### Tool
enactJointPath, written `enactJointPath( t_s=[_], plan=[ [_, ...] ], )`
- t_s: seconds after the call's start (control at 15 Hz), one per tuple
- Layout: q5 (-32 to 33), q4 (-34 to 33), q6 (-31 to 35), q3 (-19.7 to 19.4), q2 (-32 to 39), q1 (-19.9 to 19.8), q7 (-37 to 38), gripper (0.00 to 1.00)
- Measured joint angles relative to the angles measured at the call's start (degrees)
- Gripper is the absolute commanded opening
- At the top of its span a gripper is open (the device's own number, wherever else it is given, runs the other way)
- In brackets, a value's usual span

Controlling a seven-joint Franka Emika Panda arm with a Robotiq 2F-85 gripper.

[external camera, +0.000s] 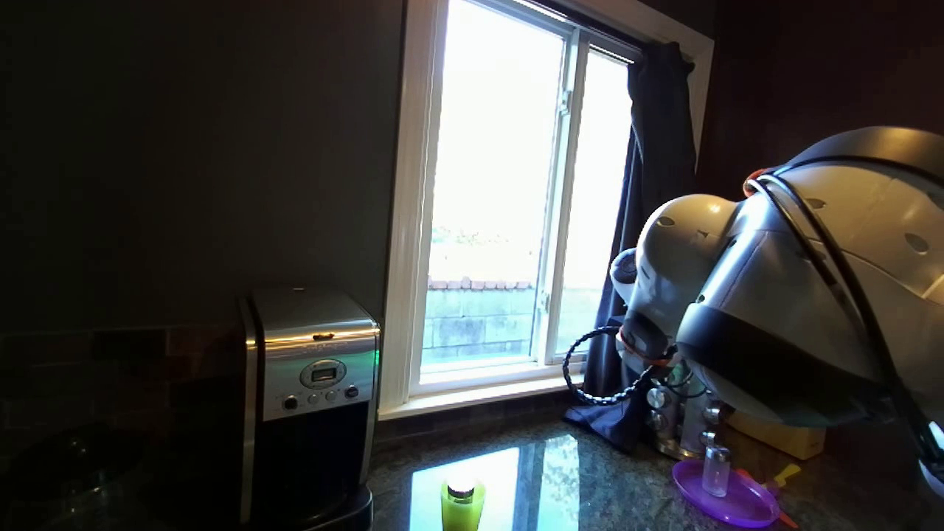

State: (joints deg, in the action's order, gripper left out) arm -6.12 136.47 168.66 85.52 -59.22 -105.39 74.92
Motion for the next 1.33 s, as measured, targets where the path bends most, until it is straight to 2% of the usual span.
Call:
enactJointPath(
  t_s=[0.33,0.73,1.33],
  plan=[
    [-2.35,0.03,3.30,1.38,-1.88,-1.76,3.17,0.24],
    [-3.88,0.02,3.15,2.06,-6.27,-2.45,6.82,0.24],
    [-4.11,-1.92,-4.25,1.65,-11.45,-2.43,10.19,0.24]
  ],
)
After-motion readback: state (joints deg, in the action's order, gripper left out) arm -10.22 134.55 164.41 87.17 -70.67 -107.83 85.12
